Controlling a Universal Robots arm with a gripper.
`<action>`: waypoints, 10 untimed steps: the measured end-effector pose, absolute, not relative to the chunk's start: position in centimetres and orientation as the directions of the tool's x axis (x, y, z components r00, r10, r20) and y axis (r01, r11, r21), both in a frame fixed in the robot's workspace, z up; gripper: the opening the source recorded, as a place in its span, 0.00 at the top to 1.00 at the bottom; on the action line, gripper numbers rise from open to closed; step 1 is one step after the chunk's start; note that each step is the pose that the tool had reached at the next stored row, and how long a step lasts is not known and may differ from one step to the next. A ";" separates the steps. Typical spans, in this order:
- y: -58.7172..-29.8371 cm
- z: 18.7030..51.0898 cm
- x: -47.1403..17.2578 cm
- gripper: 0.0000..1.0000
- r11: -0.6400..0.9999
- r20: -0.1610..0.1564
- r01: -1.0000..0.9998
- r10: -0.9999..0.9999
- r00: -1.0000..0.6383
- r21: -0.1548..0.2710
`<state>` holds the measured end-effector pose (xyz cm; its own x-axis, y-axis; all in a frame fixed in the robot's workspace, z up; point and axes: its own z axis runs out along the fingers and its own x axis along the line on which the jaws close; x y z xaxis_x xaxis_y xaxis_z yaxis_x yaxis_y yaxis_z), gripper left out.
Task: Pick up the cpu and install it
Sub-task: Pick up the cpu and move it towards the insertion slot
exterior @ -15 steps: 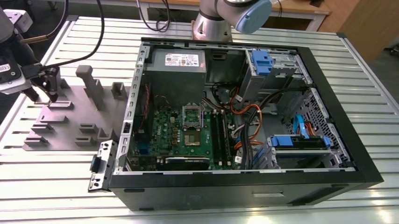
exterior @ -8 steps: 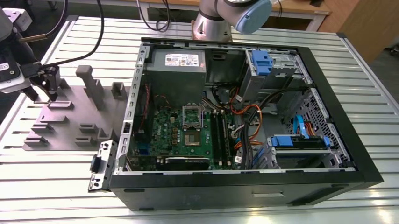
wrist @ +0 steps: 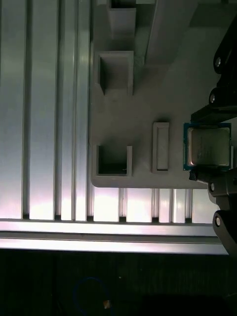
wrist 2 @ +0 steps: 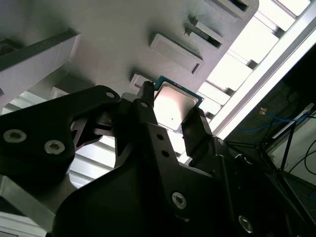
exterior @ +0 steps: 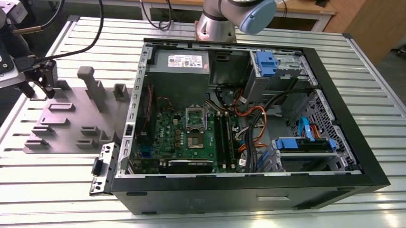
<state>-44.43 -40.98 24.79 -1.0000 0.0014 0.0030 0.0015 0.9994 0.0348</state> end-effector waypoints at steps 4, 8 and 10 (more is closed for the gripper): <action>-41.0 25.9 -44.4 0.53 0.999 0.003 0.001 0.001 -1.000 0.035; -41.0 26.3 -44.4 0.53 0.999 0.003 0.002 0.001 -1.000 0.035; -41.0 26.3 -44.4 0.53 0.999 0.003 0.001 0.001 -1.000 0.035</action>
<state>-44.43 -40.98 26.32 -1.0000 0.0013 0.0030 0.0015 0.9994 0.0348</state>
